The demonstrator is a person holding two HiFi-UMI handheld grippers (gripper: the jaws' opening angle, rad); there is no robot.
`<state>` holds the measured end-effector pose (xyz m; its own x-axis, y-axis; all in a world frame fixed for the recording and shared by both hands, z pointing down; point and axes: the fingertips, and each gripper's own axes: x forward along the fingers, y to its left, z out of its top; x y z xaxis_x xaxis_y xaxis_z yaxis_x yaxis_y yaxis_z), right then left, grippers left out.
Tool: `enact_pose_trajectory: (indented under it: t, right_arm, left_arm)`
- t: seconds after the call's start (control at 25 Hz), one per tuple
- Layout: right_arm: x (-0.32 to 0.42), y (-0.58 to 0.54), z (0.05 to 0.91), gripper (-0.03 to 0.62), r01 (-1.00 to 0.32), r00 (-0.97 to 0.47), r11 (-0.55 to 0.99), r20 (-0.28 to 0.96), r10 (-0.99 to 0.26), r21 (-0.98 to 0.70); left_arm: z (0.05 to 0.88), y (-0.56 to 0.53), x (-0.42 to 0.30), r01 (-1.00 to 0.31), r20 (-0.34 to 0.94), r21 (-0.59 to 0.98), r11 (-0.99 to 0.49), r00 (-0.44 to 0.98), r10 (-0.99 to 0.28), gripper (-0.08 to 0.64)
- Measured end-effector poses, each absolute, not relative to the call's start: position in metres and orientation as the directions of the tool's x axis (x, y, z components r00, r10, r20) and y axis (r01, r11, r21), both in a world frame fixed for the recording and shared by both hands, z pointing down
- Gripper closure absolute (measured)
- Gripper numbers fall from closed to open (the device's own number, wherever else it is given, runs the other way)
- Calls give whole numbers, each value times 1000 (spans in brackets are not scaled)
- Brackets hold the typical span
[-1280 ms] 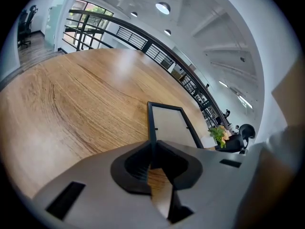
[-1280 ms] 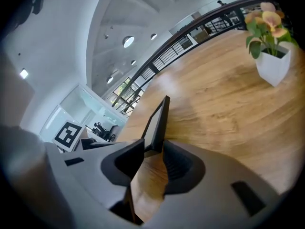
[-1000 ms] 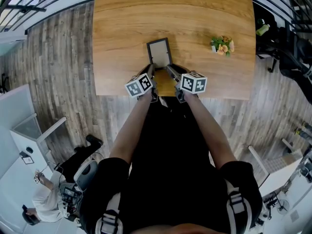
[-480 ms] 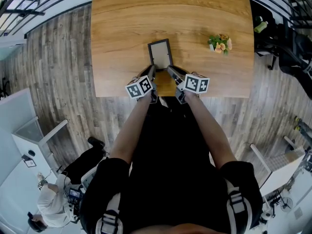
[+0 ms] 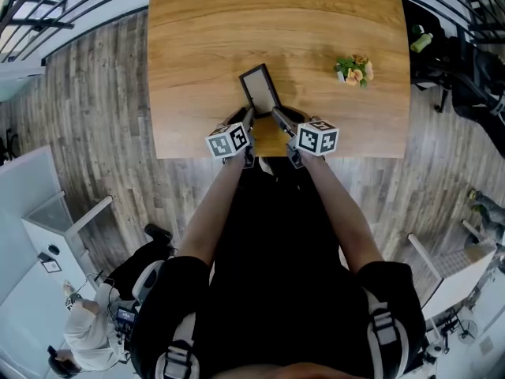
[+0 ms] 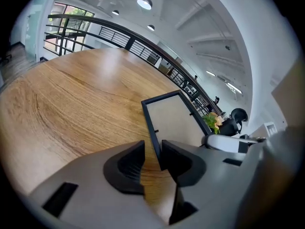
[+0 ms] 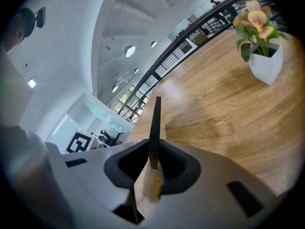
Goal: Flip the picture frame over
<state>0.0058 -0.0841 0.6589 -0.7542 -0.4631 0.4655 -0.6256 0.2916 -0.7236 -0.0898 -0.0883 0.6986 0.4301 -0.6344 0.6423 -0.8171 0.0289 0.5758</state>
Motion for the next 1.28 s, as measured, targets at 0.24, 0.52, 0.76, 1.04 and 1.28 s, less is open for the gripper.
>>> enact_pose_trajectory:
  t: [0.24,0.52,0.76,1.04,1.28]
  right_arm:
    - [12,-87,655,515,-707,-703,432,490,-515,-560]
    - [17,-91,645,515,-767,-595,615,565,-572,-184]
    - [13,-87,639,515,-713,-546,700,594,-592,42]
    - [12,-77,638,515,-641,-537,748,598,-596,170]
    - [6,-74,634,515,-589,-535,767,589,-606,254]
  left_arm:
    - [677,-97,-84,-799,598,601,2,448,-665,413]
    - [644,-114,-54,-716,497,697,-35,518,-696,411]
    - [624,-128,-46,-596,402,803,-9,553,-729,411]
    - [627,-130,-39,-517,376,855,27,584,-719,411]
    - [631,-133,-36,-524,399,850,47,584,-707,411]
